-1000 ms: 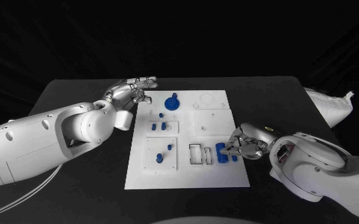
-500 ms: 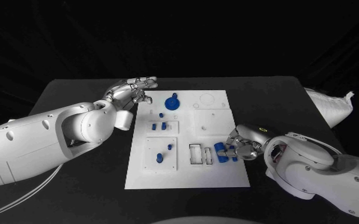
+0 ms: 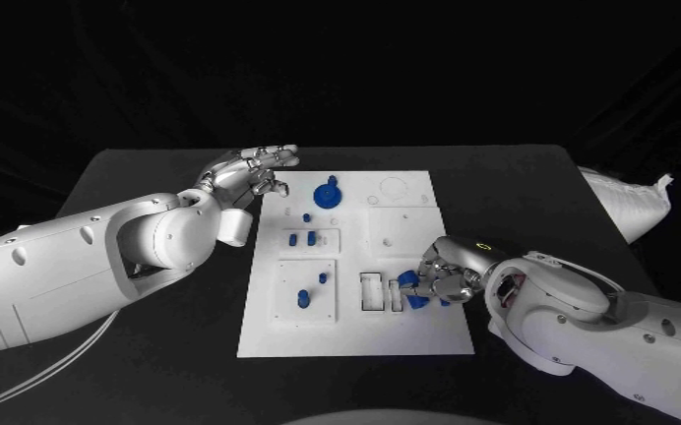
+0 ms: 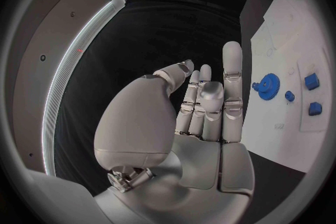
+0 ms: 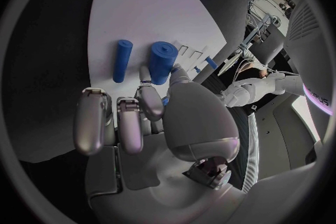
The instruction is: Assemble the parts on the task board
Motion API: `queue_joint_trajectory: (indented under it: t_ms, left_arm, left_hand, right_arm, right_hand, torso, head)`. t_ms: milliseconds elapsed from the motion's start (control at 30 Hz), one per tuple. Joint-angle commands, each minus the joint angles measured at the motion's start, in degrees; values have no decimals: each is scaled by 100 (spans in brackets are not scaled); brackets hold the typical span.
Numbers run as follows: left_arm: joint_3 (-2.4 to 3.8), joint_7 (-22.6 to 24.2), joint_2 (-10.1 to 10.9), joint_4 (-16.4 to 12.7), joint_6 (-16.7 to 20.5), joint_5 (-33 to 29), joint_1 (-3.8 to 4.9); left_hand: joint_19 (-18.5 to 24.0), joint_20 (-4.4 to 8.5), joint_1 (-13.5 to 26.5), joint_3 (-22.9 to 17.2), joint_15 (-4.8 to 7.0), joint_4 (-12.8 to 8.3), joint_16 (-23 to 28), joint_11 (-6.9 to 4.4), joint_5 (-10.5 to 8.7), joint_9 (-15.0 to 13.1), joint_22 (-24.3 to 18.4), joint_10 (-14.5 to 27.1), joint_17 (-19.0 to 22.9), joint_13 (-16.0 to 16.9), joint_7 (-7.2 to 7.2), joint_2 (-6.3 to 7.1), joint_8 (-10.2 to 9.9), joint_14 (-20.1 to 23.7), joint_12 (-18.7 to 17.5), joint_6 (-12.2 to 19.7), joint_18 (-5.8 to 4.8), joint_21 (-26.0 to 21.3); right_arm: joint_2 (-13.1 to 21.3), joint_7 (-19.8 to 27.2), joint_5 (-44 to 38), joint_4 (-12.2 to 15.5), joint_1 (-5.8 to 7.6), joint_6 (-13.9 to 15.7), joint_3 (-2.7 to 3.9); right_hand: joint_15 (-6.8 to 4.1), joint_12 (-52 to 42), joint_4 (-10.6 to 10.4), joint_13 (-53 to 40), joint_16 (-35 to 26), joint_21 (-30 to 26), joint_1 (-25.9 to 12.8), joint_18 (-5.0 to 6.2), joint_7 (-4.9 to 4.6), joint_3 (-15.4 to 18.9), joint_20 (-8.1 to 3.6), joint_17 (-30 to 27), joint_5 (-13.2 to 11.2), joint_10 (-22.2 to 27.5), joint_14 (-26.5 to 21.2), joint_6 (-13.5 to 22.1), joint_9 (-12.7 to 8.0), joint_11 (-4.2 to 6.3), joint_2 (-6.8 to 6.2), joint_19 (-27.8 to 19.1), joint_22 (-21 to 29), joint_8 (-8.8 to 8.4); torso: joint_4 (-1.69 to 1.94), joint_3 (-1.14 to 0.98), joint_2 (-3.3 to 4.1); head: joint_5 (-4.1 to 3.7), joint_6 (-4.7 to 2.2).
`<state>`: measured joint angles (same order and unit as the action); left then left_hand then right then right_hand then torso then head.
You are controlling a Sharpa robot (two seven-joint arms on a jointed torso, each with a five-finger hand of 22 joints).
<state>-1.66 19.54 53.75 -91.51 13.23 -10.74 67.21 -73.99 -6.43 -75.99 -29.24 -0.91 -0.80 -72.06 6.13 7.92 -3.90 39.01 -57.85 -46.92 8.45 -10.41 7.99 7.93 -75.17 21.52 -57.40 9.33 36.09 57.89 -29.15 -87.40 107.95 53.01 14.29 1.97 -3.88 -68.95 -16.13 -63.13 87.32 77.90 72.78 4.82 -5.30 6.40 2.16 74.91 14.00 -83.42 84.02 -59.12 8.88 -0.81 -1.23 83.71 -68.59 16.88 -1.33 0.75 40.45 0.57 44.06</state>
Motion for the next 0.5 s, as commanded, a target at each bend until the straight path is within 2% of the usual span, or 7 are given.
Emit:
queue_joint_trajectory:
  t_ms: [33, 233, 400, 500]
  left_arm:
    - [3, 35, 2, -12, -114, 27, 1]
    - [2, 32, 11, -16, -119, 27, 0]
    - [2, 31, 17, -15, -117, 27, -1]
    - [2, 30, 18, -16, -118, 27, -1]
  left_hand:
    - [26, 2, -27, 5, -10, -27, 10, 0, 17, -6, -8, 32, 5, 9, -8, -26, 34, 45, 32, 36, 107, -20]
    - [26, 2, -27, 5, -10, -27, 10, 0, 17, -6, -8, 32, 5, 9, -8, -26, 34, 45, 32, 36, 107, -20]
    - [29, 1, -19, 7, -12, -28, 12, 2, 16, -6, -8, 43, 19, 9, -9, -23, 39, 51, 43, 40, 107, -20]
    - [29, 1, -19, 7, -12, -28, 12, 2, 16, -6, -8, 43, 19, 9, -9, -23, 39, 51, 43, 40, 107, -20]
  right_arm:
    - [-44, -93, -82, -78, -115, -236, -87]
    - [2, -118, -163, 7, -124, 62, -72]
    - [147, -167, -63, 202, -100, 360, -4]
    - [227, -182, 89, 332, -40, 573, 29]
  right_hand:
    - [9, -976, 47, -1506, 34, 44, 139, -67, 34, 1, -17, 1035, 53, -98, 503, 1, -18, 53, 61, 29, -19, 19]
    - [-19, -977, 106, -1543, 46, 65, 288, -72, 75, -10, -38, 1061, 283, -110, 507, -83, 46, 88, 153, 38, -54, 134]
    - [-42, -975, 139, -1569, 51, 80, 358, -77, 103, 14, -59, 1073, 535, -120, 510, -106, 95, 114, 165, 46, -81, 196]
    - [-50, -965, 144, -1575, 55, 85, 380, -78, 111, 29, -68, 1082, 671, -122, 511, -102, 118, 123, 169, 49, -88, 218]
  torso:
    - [-14, 4, -2]
    - [-16, -3, -3]
    - [-10, 5, -6]
    - [-13, 3, -3]
  head:
    - [29, -1]
    - [38, 6]
    - [12, -3]
    - [5, -14]
